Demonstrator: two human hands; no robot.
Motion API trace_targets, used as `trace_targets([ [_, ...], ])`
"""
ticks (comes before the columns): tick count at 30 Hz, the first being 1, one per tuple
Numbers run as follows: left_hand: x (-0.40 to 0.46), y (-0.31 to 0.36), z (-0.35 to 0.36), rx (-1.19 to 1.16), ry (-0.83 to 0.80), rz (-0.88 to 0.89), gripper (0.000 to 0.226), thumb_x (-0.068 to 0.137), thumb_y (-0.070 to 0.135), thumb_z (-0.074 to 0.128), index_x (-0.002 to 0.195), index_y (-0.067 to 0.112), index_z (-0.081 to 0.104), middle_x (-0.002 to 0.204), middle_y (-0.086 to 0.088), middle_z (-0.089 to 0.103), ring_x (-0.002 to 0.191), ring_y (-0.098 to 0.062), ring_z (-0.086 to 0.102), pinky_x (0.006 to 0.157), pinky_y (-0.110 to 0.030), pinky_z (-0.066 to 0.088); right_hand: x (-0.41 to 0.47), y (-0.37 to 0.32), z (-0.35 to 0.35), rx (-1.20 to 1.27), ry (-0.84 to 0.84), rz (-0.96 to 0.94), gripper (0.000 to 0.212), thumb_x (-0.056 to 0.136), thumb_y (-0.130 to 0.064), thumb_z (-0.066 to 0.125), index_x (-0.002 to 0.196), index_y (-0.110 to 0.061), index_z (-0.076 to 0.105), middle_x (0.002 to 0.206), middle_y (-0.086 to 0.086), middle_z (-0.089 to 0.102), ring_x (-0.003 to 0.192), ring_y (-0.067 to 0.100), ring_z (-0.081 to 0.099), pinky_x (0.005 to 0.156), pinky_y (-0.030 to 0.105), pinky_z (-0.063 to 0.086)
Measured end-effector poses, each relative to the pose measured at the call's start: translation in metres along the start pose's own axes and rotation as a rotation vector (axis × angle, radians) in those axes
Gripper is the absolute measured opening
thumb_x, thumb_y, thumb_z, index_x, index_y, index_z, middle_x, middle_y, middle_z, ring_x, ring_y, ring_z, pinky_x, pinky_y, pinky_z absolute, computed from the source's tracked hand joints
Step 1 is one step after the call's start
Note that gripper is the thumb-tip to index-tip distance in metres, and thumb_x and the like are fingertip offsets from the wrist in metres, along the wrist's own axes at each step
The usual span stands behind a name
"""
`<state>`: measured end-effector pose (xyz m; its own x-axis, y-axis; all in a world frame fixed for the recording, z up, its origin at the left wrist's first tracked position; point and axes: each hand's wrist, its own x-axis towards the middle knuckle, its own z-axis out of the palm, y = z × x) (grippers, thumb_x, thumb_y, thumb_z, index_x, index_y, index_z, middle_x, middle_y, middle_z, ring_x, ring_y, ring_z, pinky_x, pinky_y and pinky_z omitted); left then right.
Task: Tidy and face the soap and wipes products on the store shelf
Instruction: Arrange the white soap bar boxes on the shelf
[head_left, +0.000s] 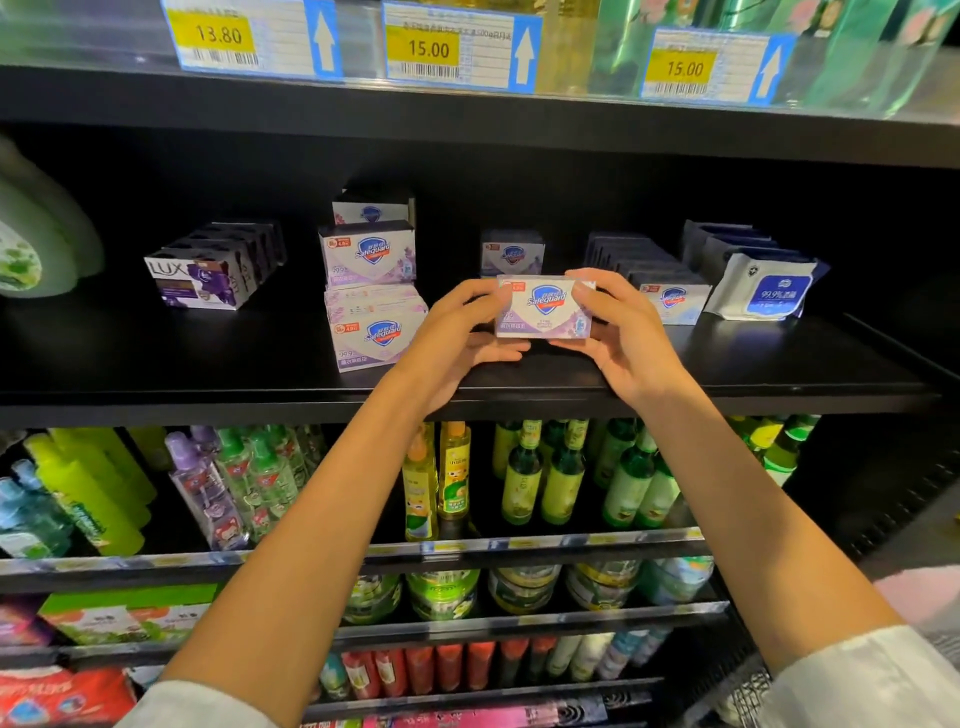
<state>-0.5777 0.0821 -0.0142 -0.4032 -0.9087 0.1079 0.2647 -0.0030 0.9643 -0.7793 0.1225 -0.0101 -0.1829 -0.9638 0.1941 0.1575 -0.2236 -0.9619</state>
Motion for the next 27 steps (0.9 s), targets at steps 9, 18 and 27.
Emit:
trace_targets([
  [9, 0.001, -0.001, 0.000, 0.000, 0.044, 0.018, 0.029, 0.105, 0.027, 0.061, 0.129, 0.009, 0.062, 0.127, -0.012, 0.071, 0.118, -0.025, 0.071, 0.096, -0.051, 0.061, -0.003, 0.000, -0.001, -0.062, -0.065, -0.031, 0.035, 0.104, -0.016, 0.063, 0.138, -0.011, 0.059, 0.126, 0.006, 0.074, 0.121, 0.025, 0.070, 0.096, 0.046, 0.061],
  [18, 0.001, -0.001, -0.003, -0.048, 0.047, 0.041, 0.018, 0.101, 0.011, 0.064, 0.119, 0.009, 0.062, 0.134, -0.014, 0.067, 0.120, -0.030, 0.070, 0.101, -0.051, 0.058, -0.004, 0.000, 0.006, -0.094, -0.037, -0.020, 0.030, 0.106, -0.032, 0.061, 0.129, -0.014, 0.065, 0.126, 0.005, 0.075, 0.118, 0.025, 0.072, 0.100, 0.052, 0.058],
  [27, 0.000, -0.001, -0.006, -0.096, 0.042, 0.011, 0.034, 0.101, 0.021, 0.067, 0.133, 0.010, 0.063, 0.131, -0.014, 0.070, 0.121, -0.032, 0.069, 0.105, -0.048, 0.056, -0.002, 0.003, -0.004, 0.024, -0.067, -0.042, 0.024, 0.098, -0.006, 0.069, 0.122, -0.009, 0.066, 0.128, 0.015, 0.072, 0.122, 0.028, 0.069, 0.103, 0.048, 0.057],
])
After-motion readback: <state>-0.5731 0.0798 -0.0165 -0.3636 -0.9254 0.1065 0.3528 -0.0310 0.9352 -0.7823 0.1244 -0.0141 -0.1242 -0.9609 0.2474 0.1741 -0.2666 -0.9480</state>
